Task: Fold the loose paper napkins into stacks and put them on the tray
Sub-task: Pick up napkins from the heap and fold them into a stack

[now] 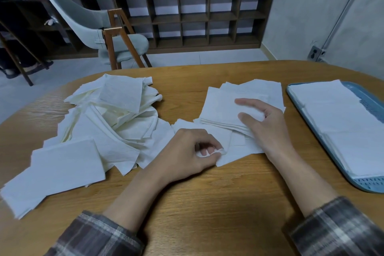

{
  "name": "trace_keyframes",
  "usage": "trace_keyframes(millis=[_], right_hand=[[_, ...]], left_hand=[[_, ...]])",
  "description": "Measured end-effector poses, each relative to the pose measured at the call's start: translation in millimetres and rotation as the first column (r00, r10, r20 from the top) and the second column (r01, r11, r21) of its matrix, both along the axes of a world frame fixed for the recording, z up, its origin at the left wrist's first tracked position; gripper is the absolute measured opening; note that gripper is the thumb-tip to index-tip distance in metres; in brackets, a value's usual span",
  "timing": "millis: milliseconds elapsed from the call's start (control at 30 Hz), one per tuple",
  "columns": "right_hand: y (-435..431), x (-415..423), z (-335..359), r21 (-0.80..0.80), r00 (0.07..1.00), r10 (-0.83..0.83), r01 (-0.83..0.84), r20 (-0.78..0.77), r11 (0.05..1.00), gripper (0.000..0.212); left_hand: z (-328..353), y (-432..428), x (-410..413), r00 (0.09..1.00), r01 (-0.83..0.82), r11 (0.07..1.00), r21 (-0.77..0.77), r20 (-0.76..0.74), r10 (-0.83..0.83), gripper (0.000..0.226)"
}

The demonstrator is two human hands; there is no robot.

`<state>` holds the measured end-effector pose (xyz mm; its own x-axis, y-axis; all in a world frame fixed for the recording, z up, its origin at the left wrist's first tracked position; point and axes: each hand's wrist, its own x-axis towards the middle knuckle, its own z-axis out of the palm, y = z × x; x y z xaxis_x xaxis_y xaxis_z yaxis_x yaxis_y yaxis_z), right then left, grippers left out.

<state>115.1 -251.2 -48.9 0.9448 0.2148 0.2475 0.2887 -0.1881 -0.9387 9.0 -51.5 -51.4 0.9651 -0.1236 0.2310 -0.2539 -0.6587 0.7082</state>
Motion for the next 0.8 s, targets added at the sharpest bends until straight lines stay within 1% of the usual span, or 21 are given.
trace_keyframes(millis=[133, 333, 433, 600, 667, 733, 800], right_hand=[[2, -1, 0, -0.011, 1.000, 0.006, -0.006, -0.010, 1.000, 0.034], [3, -5, 3, -0.026, 0.998, 0.057, -0.057, -0.013, 0.998, 0.034], [4, -7, 5, -0.015, 0.995, 0.099, -0.099, -0.018, 0.995, 0.035], [4, -9, 9, 0.003, 0.986, 0.169, -0.169, -0.004, 0.986, 0.034], [4, -11, 10, 0.003, 0.981, 0.195, -0.195, -0.005, 0.981, 0.035], [4, -12, 10, 0.001, 0.977, 0.214, -0.214, -0.003, 0.977, 0.039], [4, -12, 11, -0.001, 0.974, 0.228, -0.228, -0.001, 0.974, 0.042]], left_hand=[[-2, -3, 0, 0.998, -0.047, 0.998, -0.042, -0.045, 0.045, 0.001], [0, -8, 0, 0.989, -0.107, 0.986, -0.127, -0.119, 0.092, 0.013], [6, -7, -2, 0.978, -0.150, 0.973, -0.174, -0.173, 0.119, 0.017], [11, -6, -2, 0.966, -0.184, 0.958, -0.219, -0.219, 0.136, 0.022], [14, -5, -2, 0.965, -0.202, 0.936, -0.290, -0.220, 0.140, 0.025], [17, -5, -3, 0.969, -0.222, 0.905, -0.364, -0.185, 0.163, 0.034], [18, -5, -3, 0.971, -0.233, 0.880, -0.414, -0.146, 0.189, 0.036]])
